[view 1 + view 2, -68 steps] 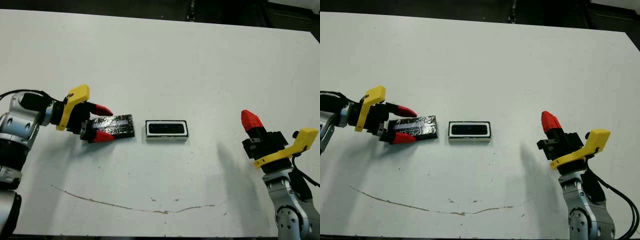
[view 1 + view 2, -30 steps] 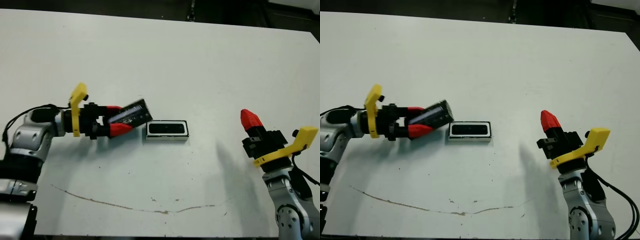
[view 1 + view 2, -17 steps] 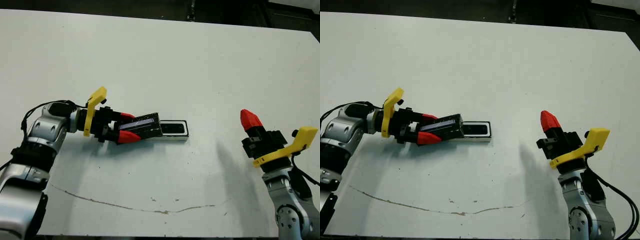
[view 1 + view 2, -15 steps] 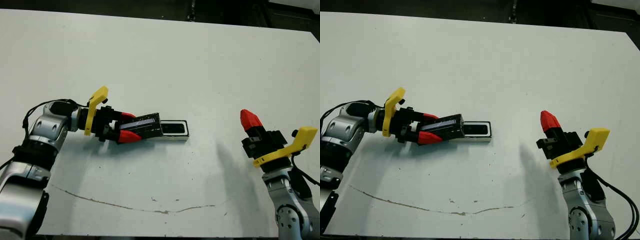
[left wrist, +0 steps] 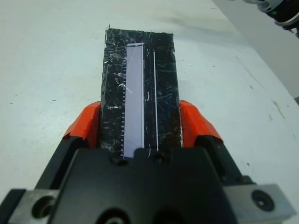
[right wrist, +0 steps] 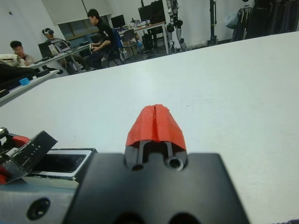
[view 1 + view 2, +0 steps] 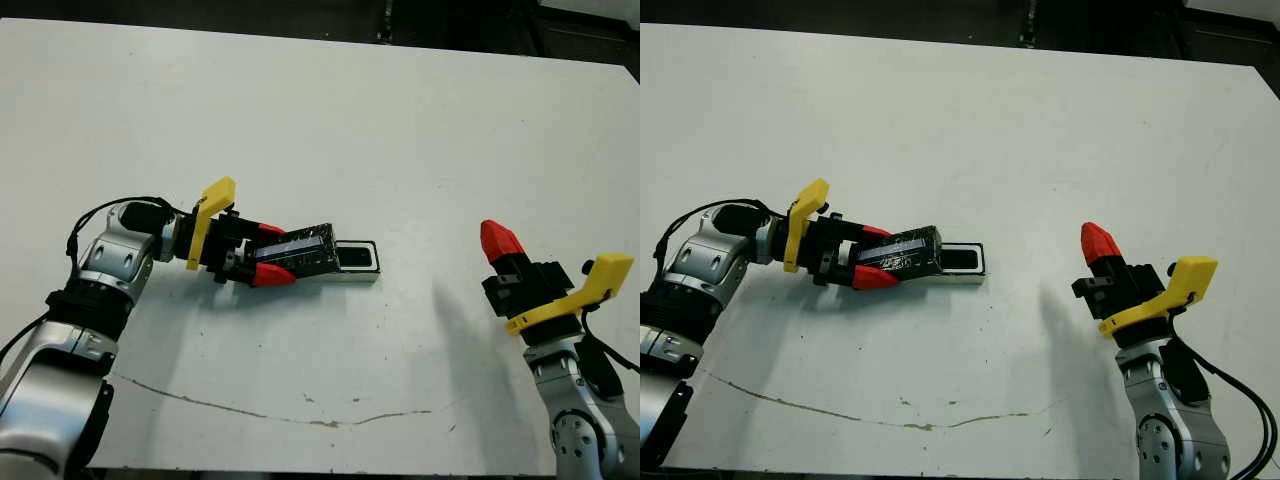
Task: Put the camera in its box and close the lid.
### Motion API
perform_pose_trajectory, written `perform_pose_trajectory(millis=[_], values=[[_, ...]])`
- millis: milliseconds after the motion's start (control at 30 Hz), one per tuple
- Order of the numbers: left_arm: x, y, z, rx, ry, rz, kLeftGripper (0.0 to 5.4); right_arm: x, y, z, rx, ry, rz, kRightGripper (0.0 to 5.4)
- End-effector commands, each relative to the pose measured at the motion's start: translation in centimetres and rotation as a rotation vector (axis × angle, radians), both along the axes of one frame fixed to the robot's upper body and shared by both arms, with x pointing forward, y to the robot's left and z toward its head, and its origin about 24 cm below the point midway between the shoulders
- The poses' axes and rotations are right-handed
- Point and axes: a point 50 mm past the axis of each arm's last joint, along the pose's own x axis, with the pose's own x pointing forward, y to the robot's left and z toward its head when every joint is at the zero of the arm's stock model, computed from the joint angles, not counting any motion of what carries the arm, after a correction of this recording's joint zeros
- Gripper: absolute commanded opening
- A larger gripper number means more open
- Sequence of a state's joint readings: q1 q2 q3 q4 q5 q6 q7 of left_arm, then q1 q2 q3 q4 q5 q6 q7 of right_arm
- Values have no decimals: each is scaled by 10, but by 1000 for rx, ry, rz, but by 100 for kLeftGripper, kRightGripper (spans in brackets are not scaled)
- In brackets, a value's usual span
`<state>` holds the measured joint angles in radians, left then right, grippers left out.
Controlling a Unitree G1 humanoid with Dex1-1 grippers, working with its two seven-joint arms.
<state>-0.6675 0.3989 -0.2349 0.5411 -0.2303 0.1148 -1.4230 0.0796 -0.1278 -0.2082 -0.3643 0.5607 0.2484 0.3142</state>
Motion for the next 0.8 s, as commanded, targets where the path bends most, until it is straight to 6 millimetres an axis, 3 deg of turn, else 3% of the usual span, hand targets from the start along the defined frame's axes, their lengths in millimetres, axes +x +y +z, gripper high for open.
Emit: perform_pose_trajectory(millis=[33,533,800], values=[[-8,-13,-18,38,45,-25,315,-2,-3,-1,-15,11,-2,0],[-9,-19,-20,-54,58,-27,315,-2,-2,-2,-19,12,-1,0],[-1,-1,6,-103,-3,39,315,-1,-2,-2,-21,11,3,0]])
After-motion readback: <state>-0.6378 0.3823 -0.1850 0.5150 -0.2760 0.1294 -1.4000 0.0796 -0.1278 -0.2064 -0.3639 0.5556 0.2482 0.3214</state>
